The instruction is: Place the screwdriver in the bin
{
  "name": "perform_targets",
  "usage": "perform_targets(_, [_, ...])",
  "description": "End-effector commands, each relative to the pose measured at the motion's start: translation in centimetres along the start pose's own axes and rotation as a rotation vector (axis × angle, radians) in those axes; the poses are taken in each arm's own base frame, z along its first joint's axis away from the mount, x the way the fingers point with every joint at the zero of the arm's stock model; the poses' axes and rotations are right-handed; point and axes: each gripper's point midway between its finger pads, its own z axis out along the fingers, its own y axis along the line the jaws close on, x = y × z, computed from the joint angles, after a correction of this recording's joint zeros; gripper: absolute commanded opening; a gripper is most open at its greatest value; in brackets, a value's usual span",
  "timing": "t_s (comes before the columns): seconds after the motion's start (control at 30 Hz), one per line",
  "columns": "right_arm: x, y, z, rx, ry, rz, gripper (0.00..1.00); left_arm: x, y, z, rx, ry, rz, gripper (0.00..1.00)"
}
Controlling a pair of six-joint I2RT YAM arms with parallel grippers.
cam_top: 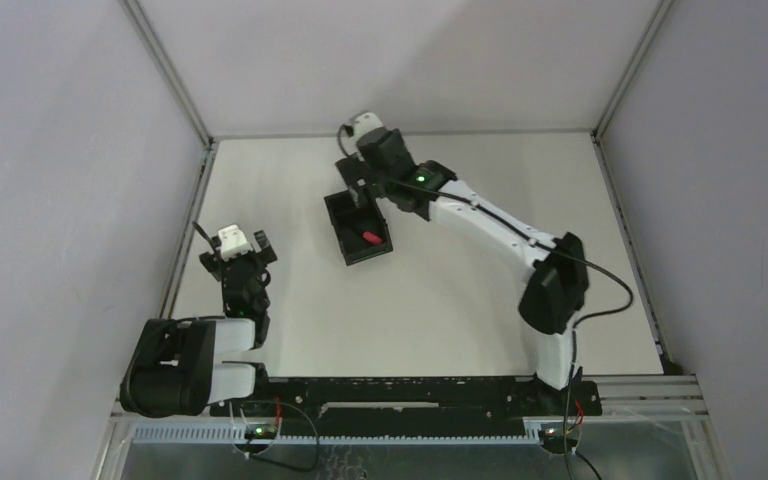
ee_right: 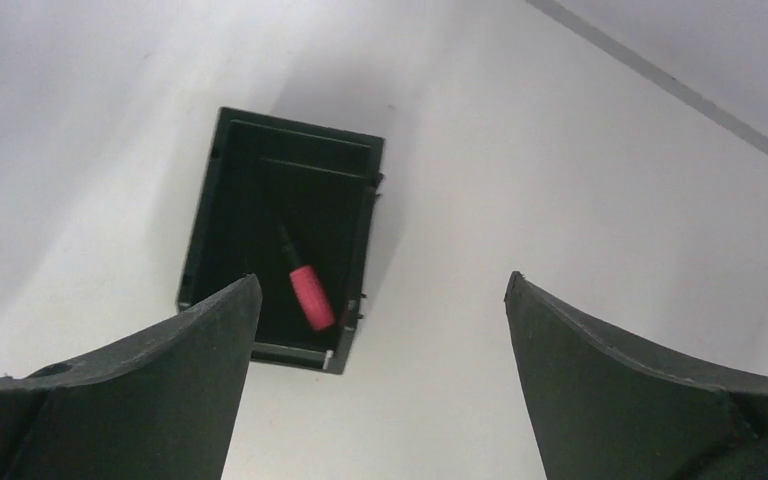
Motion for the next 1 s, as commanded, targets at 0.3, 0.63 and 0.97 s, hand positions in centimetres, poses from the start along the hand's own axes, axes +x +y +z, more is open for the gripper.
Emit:
perform_targets(0.3, [11.3, -16.3, -6.0, 0.192, -0.140, 0.487, 1.00, -2.4, -0.5, 1.0, 0.003, -0.064, -0.026, 0.98])
perform_targets(0.63, [23.5, -21.6, -9.1, 0.411, -0.168, 0.623, 1.00, -2.4, -0.5, 1.0, 0.003, -0.064, -0.025, 0.98])
perform_targets(0.97, [24.3, -21.9, -9.4, 0.431, -0.168, 0.616, 1.00, -2.4, -0.6, 1.0, 0.003, -0.062, -0.025, 0.98])
